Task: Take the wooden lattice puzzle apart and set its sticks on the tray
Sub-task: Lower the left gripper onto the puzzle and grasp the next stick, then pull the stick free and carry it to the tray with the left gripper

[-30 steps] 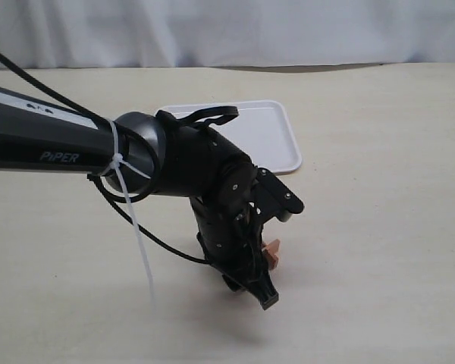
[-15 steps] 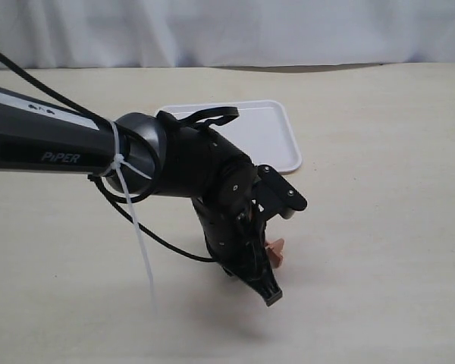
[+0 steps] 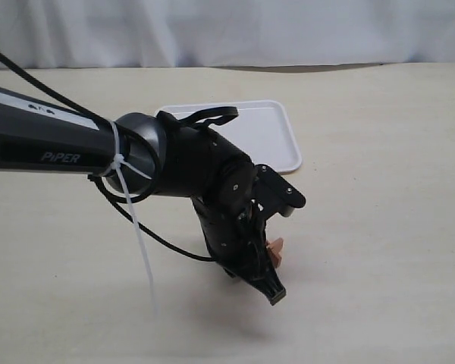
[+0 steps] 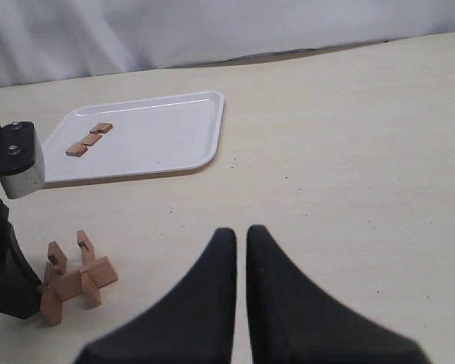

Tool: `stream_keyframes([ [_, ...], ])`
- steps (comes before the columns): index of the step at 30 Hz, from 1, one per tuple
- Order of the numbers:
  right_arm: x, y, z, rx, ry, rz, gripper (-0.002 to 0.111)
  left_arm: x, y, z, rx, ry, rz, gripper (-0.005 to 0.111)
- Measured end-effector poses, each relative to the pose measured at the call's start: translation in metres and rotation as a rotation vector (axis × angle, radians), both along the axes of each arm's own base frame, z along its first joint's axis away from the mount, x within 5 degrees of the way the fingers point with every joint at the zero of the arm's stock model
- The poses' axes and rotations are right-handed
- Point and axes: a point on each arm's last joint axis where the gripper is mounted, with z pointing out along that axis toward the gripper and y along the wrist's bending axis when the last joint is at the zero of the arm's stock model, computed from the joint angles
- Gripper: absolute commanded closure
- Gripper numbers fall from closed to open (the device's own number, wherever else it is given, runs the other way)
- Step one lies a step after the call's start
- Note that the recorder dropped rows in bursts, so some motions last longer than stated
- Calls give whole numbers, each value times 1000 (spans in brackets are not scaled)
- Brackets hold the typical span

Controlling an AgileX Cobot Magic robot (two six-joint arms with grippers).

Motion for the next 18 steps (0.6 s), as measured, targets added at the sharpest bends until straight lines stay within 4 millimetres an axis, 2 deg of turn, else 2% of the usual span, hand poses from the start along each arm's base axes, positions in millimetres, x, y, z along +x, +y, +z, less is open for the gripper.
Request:
stream_keyframes([
  [7,0,0,0,0,0,0,104,0,0,8,-14,-8,1,102],
  [18,0,0,0,0,0,0,104,-1,9,72,-97,-144,-43,102],
])
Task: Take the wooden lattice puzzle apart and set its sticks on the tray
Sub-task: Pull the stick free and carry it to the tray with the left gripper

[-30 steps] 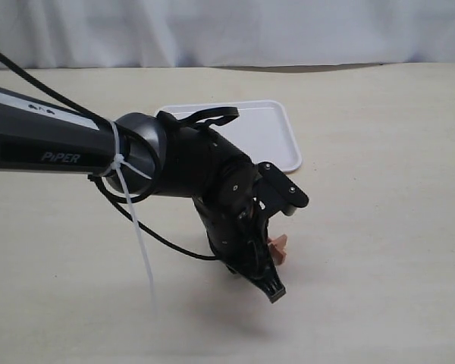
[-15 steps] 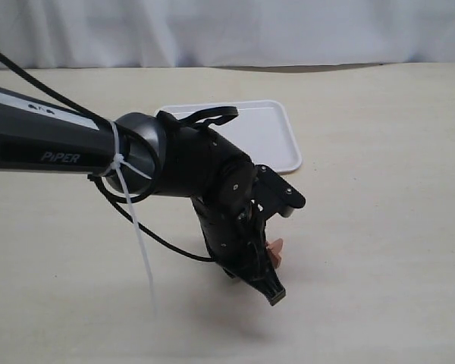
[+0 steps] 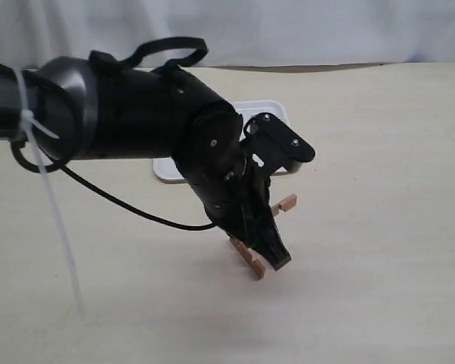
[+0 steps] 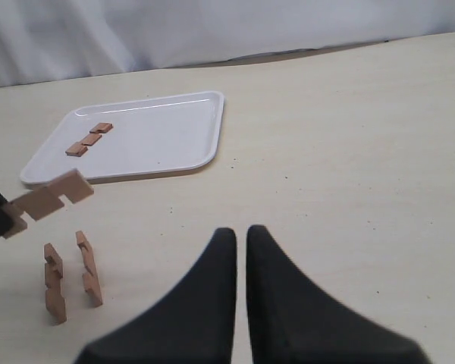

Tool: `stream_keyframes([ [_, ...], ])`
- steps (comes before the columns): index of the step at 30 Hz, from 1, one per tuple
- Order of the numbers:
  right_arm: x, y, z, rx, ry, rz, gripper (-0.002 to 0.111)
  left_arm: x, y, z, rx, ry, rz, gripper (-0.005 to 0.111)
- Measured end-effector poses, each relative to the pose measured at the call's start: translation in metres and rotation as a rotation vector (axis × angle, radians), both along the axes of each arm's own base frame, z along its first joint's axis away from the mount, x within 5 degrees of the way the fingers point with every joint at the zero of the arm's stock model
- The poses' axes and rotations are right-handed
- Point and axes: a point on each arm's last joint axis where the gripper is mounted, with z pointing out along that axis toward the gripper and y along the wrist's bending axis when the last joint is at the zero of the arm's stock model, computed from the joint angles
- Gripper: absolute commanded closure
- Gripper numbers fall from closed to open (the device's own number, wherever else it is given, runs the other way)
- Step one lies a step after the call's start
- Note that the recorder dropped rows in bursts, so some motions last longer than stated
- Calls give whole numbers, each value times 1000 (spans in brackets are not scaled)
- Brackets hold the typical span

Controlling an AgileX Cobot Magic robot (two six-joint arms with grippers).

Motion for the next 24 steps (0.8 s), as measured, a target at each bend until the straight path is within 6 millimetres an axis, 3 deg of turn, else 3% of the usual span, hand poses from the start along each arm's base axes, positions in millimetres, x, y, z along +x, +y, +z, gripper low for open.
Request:
stream_keyframes([
  [5,0,0,0,0,0,0,104,7,4,14,-18,-100,3,102],
  [13,0,0,0,0,0,0,104,53,26,20,-157,-187,216,102],
  [17,0,0,0,0,0,0,104,79,44,11,-189,-192,331,102],
  [24,0,0,0,0,0,0,104,108,62,-26,-181,-177,423,102],
])
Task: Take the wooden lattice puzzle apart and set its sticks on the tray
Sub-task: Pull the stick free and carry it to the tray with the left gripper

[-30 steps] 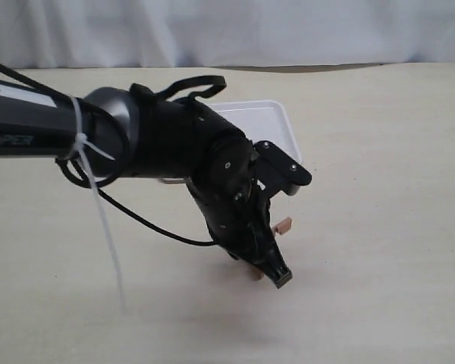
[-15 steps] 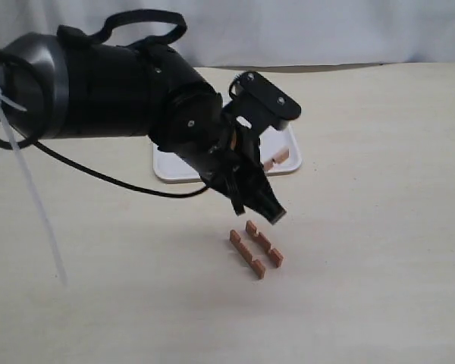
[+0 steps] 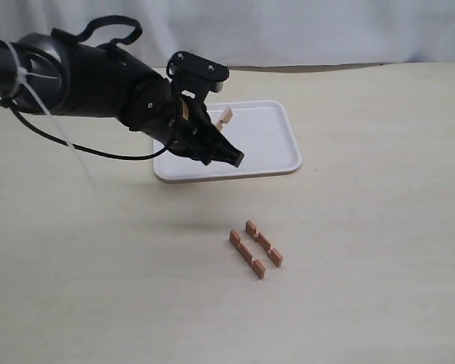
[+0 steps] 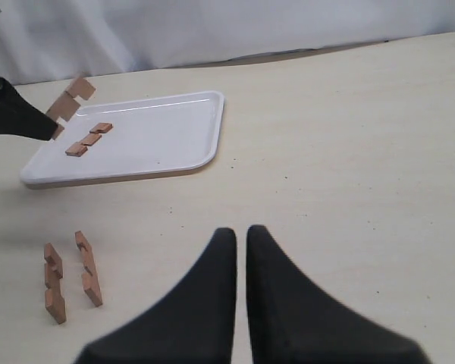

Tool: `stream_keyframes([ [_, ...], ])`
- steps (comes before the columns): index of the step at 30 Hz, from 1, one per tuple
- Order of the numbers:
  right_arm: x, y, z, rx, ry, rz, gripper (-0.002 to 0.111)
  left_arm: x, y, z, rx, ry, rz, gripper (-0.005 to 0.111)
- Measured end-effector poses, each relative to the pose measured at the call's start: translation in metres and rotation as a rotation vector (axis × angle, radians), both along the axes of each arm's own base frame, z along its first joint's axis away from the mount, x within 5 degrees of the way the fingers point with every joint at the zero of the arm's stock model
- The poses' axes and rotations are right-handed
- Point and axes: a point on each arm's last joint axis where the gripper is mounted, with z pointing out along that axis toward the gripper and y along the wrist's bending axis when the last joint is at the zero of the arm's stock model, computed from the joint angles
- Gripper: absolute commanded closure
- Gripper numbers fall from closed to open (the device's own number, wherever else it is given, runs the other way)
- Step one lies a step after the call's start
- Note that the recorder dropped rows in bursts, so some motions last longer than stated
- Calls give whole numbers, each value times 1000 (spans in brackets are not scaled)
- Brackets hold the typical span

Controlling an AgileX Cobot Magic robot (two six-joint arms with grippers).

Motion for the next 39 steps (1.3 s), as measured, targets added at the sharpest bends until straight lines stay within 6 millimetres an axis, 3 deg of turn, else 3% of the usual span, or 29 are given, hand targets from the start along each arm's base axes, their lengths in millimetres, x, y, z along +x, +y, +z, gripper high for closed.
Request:
stream_keyframes([
  [9,0,0,0,0,0,0,104,17,6,-37,-32,26,63,102],
  [23,0,0,0,0,0,0,104,32,-5,-49,-38,22,65,101],
  [25,0,0,0,0,0,0,104,32,-5,-49,-37,23,65,93],
  [30,0,0,0,0,0,0,104,34,-6,-47,-44,14,65,57],
  [32,0,0,0,0,0,0,104,35,-6,-46,-41,17,66,50],
  [36,0,0,0,0,0,0,104,35,-6,-39,-9,54,72,47],
  [39,0,0,0,0,0,0,104,34,-5,-23,19,85,78,47],
])
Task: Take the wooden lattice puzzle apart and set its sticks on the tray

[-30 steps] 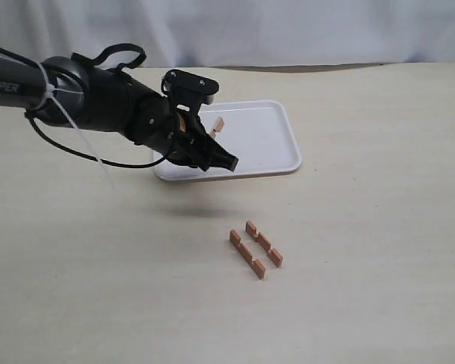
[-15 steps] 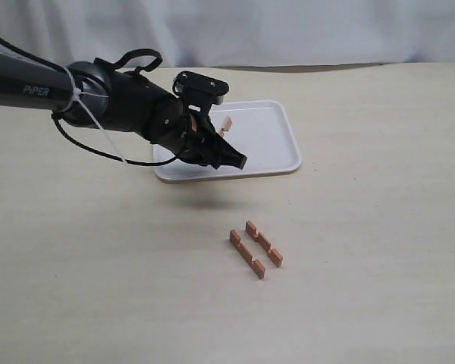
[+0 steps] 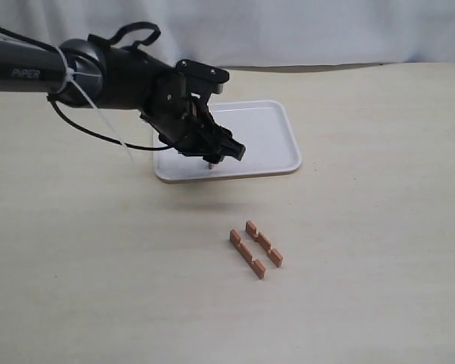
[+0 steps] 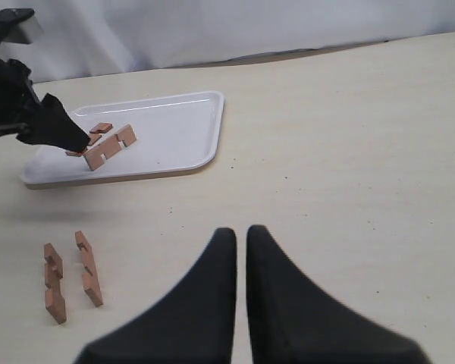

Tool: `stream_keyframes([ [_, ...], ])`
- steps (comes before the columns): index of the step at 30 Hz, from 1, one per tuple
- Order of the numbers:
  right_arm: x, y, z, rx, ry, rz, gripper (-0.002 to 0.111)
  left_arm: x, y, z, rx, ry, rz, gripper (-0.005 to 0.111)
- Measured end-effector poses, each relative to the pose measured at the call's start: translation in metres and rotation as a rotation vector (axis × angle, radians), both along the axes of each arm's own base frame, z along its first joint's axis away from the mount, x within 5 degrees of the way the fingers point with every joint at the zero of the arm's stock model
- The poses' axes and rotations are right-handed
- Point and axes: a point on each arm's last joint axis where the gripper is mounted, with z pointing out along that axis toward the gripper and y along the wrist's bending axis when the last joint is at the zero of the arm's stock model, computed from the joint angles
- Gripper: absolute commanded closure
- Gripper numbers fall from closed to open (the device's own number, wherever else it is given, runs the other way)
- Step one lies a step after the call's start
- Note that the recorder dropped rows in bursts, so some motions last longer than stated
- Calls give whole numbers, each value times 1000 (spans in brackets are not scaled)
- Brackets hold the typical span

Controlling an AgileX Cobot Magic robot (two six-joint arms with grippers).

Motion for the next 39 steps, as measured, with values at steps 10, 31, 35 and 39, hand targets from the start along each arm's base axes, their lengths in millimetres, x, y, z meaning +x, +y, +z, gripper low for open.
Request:
stream_keyframes([
  [10,0,0,0,0,0,0,104,-47,-18,47,146,120,-150,47],
  [31,0,0,0,0,0,0,104,-121,-76,5,279,214,-401,24],
  [35,0,0,0,0,0,0,104,-122,-77,-7,286,247,-394,24],
  [39,0,0,0,0,0,0,104,-122,-80,-14,264,255,-386,24],
])
